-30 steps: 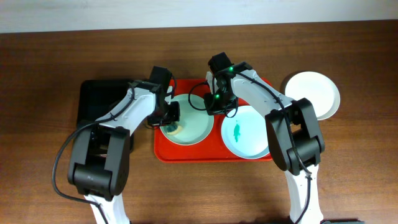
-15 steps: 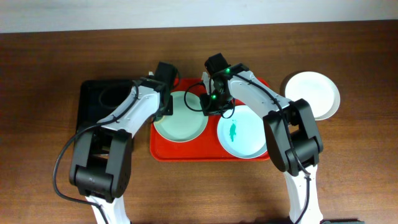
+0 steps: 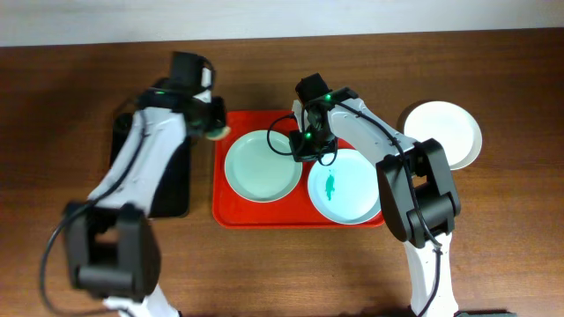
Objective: Clean dirty plates on tray and stack at the side
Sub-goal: 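Scrub the back plate with the sponge in the left gripper, then lift the back plate with the right gripper and stack it on the cleaned plate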
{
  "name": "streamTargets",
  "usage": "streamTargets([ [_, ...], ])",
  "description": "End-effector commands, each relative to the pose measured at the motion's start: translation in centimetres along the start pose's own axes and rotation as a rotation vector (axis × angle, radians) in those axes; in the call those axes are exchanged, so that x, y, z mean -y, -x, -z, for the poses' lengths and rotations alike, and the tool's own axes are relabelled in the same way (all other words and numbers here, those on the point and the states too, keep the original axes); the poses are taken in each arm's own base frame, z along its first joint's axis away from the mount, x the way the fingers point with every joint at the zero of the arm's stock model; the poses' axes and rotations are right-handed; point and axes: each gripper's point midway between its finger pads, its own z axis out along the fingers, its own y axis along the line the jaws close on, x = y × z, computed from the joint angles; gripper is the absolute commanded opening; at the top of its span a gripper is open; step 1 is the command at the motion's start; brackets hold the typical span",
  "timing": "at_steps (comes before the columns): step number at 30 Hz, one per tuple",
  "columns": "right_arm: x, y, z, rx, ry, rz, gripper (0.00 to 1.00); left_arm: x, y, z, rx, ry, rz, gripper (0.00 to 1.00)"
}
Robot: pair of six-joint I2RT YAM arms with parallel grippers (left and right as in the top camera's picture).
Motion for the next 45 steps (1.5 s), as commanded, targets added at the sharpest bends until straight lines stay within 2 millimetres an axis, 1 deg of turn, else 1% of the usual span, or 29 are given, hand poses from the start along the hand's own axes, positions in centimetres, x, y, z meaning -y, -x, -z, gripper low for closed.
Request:
streamTargets([
  [1, 0.3, 0.4, 1.5, 0.024, -0.033, 0.051, 0.04, -5.7, 2.3, 8.3, 0.141, 0.155, 0.071, 0.0],
  [2, -0.1, 0.7, 2.5, 0.039, -0.031, 0.069, 0.04, -7.6, 1.6, 9.1, 0.128, 0.209, 0.133, 0.0],
  [3, -0.4, 1.0, 3.2, 0.052, -0.03, 0.082, 0.04, -8.7, 1.1, 9.4, 0.114, 0.235, 0.175, 0.0],
  [5, -0.7, 1.6, 5.4, 0.098, -0.072, 0.1, 0.04, -10.9, 0.0, 9.7, 0.077, 0.272, 0.253, 0.0],
  [6, -0.7, 2.1, 7.3, 0.138, -0.147, 0.118, 0.04, -11.9, -0.6, 9.5, 0.055, 0.288, 0.275, 0.0],
  [7, -0.5, 2.4, 8.6, 0.165, -0.211, 0.131, 0.04, -12.5, -0.9, 9.4, 0.045, 0.296, 0.288, 0.0],
  [9, -0.4, 2.8, 11.5, 0.23, -0.369, 0.163, 0.04, -13.4, -1.5, 9.0, 0.028, 0.308, 0.307, 0.0],
  [10, -0.5, 3.0, 13.6, 0.278, -0.481, 0.184, 0.04, -13.7, -1.7, 8.8, 0.019, 0.314, 0.314, 0.0],
  [13, -1.7, 3.3, 19.3, 0.429, -0.798, 0.244, 0.04, -14.0, -1.9, 8.3, 0.005, 0.318, 0.318, 0.0],
  [15, -3.1, 3.0, 22.3, 0.499, -1.012, 0.318, 0.04, -14.1, -1.9, 8.1, 0.002, 0.319, 0.318, 0.0],
  [18, -5.5, 2.3, 25.2, 0.516, -1.28, 0.47, 0.04, -14.1, -1.8, 8.1, 0.004, 0.318, 0.318, 0.0],
  [19, -6.5, 1.9, 26.3, 0.509, -1.378, 0.527, 0.04, -14.1, -1.8, 8.1, 0.004, 0.319, 0.318, 0.0],
  [22, -9.2, 0.7, 28.8, 0.469, -1.604, 0.658, 0.04, -14.1, -1.9, 8.1, 0.002, 0.319, 0.318, 0.0],
  [26, -11.0, -0.4, 31.0, 0.432, -1.787, 0.704, 0.04, -14.1, -1.9, 8.1, 0.003, 0.318, 0.318, 0.0],
  [28, -11.4, -0.6, 31.1, 0.405, -1.809, 0.736, 0.04, -14.1, -1.9, 8.1, 0.003, 0.318, 0.318, 0.0],
  [30, -11.6, -0.7, 30.8, 0.419, -1.79, 0.741, 0.04, -14.1, -1.9, 8.1, 0.003, 0.318, 0.318, 0.0],
  [31, -11.6, -0.6, 30.3, 0.44, -1.753, 0.734, 0.04, -14.1, -1.9, 8.1, 0.003, 0.318, 0.318, 0.0],
  [32, -11.4, -0.2, 28.8, 0.474, -1.644, 0.723, 0.04, -14.1, -1.9, 8.1, 0.003, 0.318, 0.318, 0.0],
  [33, -11.1, 0.2, 26.4, 0.496, -1.473, 0.711, 0.04, -14.1, -1.9, 8.1, 0.003, 0.318, 0.318, 0.0],
  [34, -10.9, 0.5, 22.0, 0.448, -1.188, 0.725, 0.04, -14.1, -1.9, 8.1, 0.003, 0.319, 0.318, 0.0],
  [35, -11.0, 0.3, 18.2, 0.373, -0.943, 0.748, 0.04, -14.1, -1.9, 8.1, 0.003, 0.318, 0.318, 0.0],
  [37, -11.3, 0.2, 13.9, 0.289, -0.58, 0.728, 0.04, -14.1, -1.9, 8.1, 0.003, 0.318, 0.318, 0.0],
  [38, -10.9, 0.5, 12.7, 0.265, -0.435, 0.672, 0.04, -14.1, -1.9, 8.1, 0.003, 0.318, 0.318, 0.0],
  [39, -9.9, 0.9, 12.6, 0.259, -0.361, 0.597, 0.04, -14.1, -1.9, 8.1, 0.003, 0.318, 0.318, 0.0],
  [40, -8.3, 1.5, 12.9, 0.26, -0.315, 0.51, 0.04, -14.1, -1.9, 8.1, 0.003, 0.318, 0.318, 0.0],
  [42, -3.4, 2.8, 14.3, 0.268, -0.237, 0.304, 0.04, -14.1, -1.9, 8.1, 0.003, 0.318, 0.318, 0.0],
  [43, -1.1, 3.1, 15.0, 0.268, -0.207, 0.233, 0.04, -14.1, -1.9, 8.1, 0.003, 0.318, 0.318, 0.0],
  [44, 1.8, 3.3, 16.0, 0.266, -0.161, 0.15, 0.04, -14.1, -1.9, 8.1, 0.003, 0.318, 0.318, 0.0],
  [45, 3.9, 3.2, 16.7, 0.266, -0.133, 0.094, 0.04, -14.1, -1.9, 8.1, 0.002, 0.318, 0.318, 0.0],
])
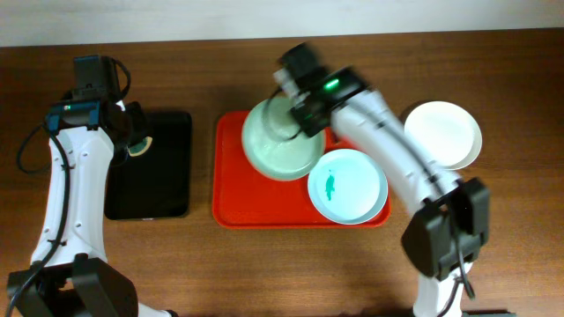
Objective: Clean dirty plates on tray and stack at the side
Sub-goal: 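Lift the back plate with the right gripper and stack it on the cleaned plate, then grasp the front plate's rim with the right gripper, bring sponge over it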
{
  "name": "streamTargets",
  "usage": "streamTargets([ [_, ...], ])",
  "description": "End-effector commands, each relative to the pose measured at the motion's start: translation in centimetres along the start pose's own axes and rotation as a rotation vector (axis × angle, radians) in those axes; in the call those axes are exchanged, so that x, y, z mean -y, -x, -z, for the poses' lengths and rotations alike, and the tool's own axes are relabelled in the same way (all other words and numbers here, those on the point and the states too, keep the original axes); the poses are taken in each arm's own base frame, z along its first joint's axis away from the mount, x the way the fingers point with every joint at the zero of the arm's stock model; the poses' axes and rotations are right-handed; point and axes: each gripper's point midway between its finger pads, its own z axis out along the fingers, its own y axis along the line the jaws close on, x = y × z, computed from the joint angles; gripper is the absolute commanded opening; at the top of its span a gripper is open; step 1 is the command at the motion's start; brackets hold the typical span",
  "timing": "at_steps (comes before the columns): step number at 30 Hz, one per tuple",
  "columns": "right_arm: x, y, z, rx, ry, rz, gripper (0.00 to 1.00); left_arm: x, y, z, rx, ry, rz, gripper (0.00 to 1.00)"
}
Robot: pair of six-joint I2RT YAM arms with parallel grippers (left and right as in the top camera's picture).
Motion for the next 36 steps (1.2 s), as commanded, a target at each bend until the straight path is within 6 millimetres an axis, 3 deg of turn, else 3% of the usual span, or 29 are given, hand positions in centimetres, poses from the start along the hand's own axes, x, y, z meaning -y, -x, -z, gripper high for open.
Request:
streamTargets([
  [1, 5.6, -2.2, 0.0, -0.014, 0.27, -0.332, 0.04, -0.4, -0.1, -0.3, -0.005, 0.016, 0.017, 0.0],
  [3, 10.6, -4.6, -0.3, -0.038, 0.256, -0.458, 0.04, -0.4, -0.2, -0.3, -0.006, 0.015, 0.016, 0.0],
  [7, 19.6, -11.6, -1.4, -0.082, 0.184, -0.706, 0.04, -0.2, -0.1, -0.4, -0.003, 0.006, 0.017, 0.0],
  [10, 24.0, -16.2, -2.4, -0.09, 0.138, -0.912, 0.04, -0.2, 0.0, -0.4, 0.0, 0.005, 0.017, 0.0],
  [13, 26.9, -19.9, -3.3, -0.08, 0.107, -1.09, 0.04, 0.1, 0.0, -0.4, 0.0, -0.011, 0.018, 0.0],
  [14, 27.6, -21.2, -3.8, -0.075, 0.094, -1.117, 0.04, 0.2, 0.1, -0.4, 0.001, -0.015, 0.019, 0.0],
  [18, 28.1, -23.0, -4.8, -0.078, 0.074, -1.146, 0.04, 0.2, 0.1, -0.4, 0.002, -0.015, 0.019, 0.0],
  [23, 27.7, -23.5, -5.8, -0.081, 0.074, -1.145, 0.04, 0.2, 0.1, -0.4, 0.002, -0.015, 0.018, 0.0],
  [33, 29.0, -25.9, -5.7, -0.156, -0.073, -1.138, 0.06, 0.2, 0.1, -0.4, 0.001, -0.015, 0.019, 0.0],
  [34, 29.0, -25.9, -5.7, -0.156, -0.073, -1.138, 0.16, 0.3, 0.1, -0.4, 0.0, -0.02, 0.018, 0.0],
  [35, 29.0, -25.9, -5.7, -0.157, -0.073, -1.138, 0.71, 0.6, -0.1, -0.4, -0.006, -0.042, 0.018, 0.0],
  [36, 28.9, -25.8, -5.7, -0.155, -0.069, -1.138, 0.91, 0.9, -0.1, -0.4, -0.011, -0.058, 0.018, 0.0],
])
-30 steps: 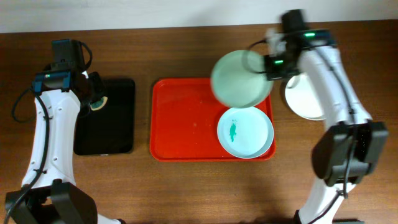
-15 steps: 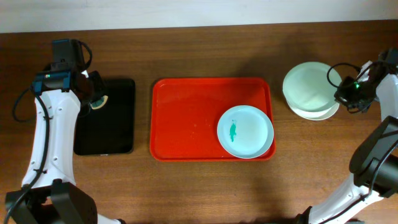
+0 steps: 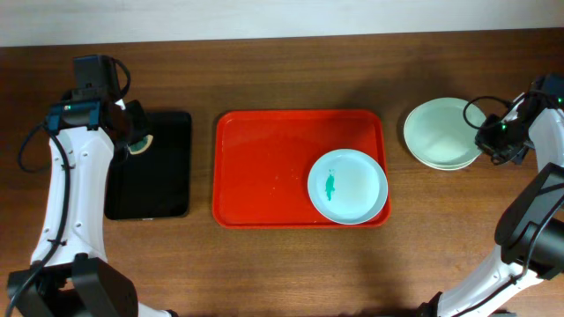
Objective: Clean dirty plates on tray and stack at the side
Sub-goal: 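Grasp the front plate's rim with the right gripper, bring sponge over it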
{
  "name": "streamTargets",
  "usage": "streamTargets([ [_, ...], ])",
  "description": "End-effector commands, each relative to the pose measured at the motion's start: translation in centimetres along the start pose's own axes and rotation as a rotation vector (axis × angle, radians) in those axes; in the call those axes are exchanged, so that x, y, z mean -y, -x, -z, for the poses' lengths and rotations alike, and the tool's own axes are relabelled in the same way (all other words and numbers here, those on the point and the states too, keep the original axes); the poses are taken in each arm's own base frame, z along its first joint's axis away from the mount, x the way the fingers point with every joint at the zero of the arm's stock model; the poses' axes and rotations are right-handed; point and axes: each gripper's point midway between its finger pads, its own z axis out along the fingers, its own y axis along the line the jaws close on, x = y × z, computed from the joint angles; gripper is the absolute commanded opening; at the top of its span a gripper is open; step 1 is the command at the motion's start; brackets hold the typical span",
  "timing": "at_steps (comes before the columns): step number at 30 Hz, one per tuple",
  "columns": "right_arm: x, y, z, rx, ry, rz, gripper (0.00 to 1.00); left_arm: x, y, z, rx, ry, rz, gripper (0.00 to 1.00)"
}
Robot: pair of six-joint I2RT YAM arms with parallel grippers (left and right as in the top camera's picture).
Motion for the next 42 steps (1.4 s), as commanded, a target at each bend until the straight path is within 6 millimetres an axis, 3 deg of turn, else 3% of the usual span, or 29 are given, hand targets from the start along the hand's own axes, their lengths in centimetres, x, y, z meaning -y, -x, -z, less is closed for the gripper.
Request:
streamTargets([
  [1, 0.1, -0.2, 0.4, 0.003, -0.01, -0.002, 0.99, 0.9, -0.5, -0.3, -0.028, -0.058, 0.015, 0.0],
  [6, -3.3, -0.4, 1.6, -0.001, 0.165, 0.01, 0.98, 4.6, -1.5, 0.0, -0.076, -0.224, -0.024, 0.0],
  [12, -11.7, -1.9, 5.7, 0.053, 0.296, 0.185, 0.99, 12.0, -6.5, -0.3, -0.169, -0.295, -0.225, 0.0],
  [15, -15.5, -3.6, 6.8, 0.058, 0.326, 0.28, 0.99, 14.3, -9.4, -0.3, -0.213, -0.255, -0.27, 0.0],
  [17, -18.8, -5.9, 6.9, 0.029, 0.346, 0.372, 0.99, 15.7, -11.4, -0.4, -0.192, -0.165, -0.358, 0.0],
  [20, -21.1, -9.6, 6.3, -0.022, 0.285, 0.541, 0.99, 17.5, -13.8, -0.4, -0.134, -0.059, -0.508, 0.0],
  [24, -20.5, -13.5, 5.7, -0.089, 0.091, 0.79, 0.99, 19.9, -17.2, -1.3, -0.157, -0.047, -0.62, 0.0],
  [27, -20.3, -15.7, 5.8, -0.141, 0.03, 0.907, 0.99, 20.0, -17.9, -2.6, -0.187, -0.032, -0.624, 0.0],
  [31, -20.3, -16.8, 5.3, -0.167, 0.026, 0.937, 0.99, 18.3, -17.1, -4.0, -0.221, 0.009, -0.586, 0.0],
  [34, -19.3, -17.3, 3.7, -0.184, 0.02, 0.932, 0.98, 16.4, -16.0, -4.5, -0.25, 0.042, -0.54, 0.0],
  [37, -18.5, -18.1, 2.2, -0.203, 0.021, 0.931, 0.77, 14.8, -15.1, -4.9, -0.268, 0.066, -0.503, 0.0],
  [42, -18.4, -18.6, 0.8, -0.193, 0.038, 0.945, 0.67, 14.0, -14.5, -5.2, -0.271, 0.075, -0.476, 0.0],
])
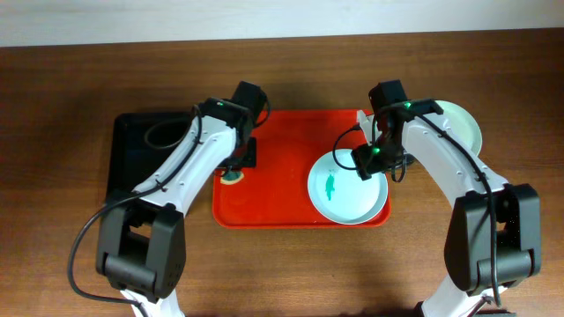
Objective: Clean dirty plates on tray and stack at the side
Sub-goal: 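Grasp the front plate's rim with the right gripper, bring sponge over it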
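A white plate (348, 189) with a teal smear (330, 187) lies in the right half of the red tray (282, 207). My right gripper (366, 160) sits at that plate's upper right rim; whether its jaws are closed on the rim is hidden from above. My left gripper (234, 165) hangs over the tray's left part, shut on a small round sponge (231, 177). The stack of clean pale plates (463, 123) rests on the table to the right of the tray, partly hidden by my right arm.
A black mat (132, 163) lies on the table left of the tray, partly under my left arm. The tray's middle holds nothing. Brown table surface (282, 273) runs along the front.
My left gripper has moved with the sponge from above the black mat to the tray's left side. My right gripper has moved from the plate stack to the stained plate's rim.
Two plates lay in the tray, with my right gripper at the left one's rim and my left holding the sponge beside it. Then the right held that plate raised while the left was over the mat. Then that plate lay on the stack. Now both grippers are over the tray.
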{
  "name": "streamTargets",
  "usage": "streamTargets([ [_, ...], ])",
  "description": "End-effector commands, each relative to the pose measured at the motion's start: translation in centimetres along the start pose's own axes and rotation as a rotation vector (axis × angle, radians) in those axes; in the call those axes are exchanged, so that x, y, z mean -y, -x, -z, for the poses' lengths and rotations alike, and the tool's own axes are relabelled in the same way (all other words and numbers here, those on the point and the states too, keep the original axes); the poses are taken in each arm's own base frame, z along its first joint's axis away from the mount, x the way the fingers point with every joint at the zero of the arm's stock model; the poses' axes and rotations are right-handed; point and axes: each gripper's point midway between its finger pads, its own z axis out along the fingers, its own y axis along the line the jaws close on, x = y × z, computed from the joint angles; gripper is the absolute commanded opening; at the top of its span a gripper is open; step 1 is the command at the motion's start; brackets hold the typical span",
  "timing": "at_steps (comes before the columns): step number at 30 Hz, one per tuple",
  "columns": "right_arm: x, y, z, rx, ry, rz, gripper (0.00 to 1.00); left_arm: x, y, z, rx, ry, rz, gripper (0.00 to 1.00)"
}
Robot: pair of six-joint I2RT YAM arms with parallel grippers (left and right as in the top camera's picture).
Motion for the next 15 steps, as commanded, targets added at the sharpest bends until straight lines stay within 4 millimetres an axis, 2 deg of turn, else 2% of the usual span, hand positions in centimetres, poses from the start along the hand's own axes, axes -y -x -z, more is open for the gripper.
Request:
streamTargets([
  [1, 0.1, 0.0, -0.8, 0.019, -0.004, 0.033, 0.67, -0.6, 0.0, -0.4, -0.006, 0.02, 0.016, 0.0],
  [8, 0.7, 0.8, -2.2, 0.079, -0.031, 0.066, 0.67, -0.3, -0.3, -0.4, -0.021, 0.003, 0.014, 0.0],
  [11, 1.4, 0.8, -2.2, 0.075, -0.073, 0.065, 0.67, -0.3, -0.3, -0.4, -0.021, 0.002, 0.014, 0.0],
  [15, 1.3, 0.3, -2.5, 0.062, -0.069, 0.064, 0.67, -0.3, -0.2, -0.4, -0.02, 0.003, 0.015, 0.0],
])
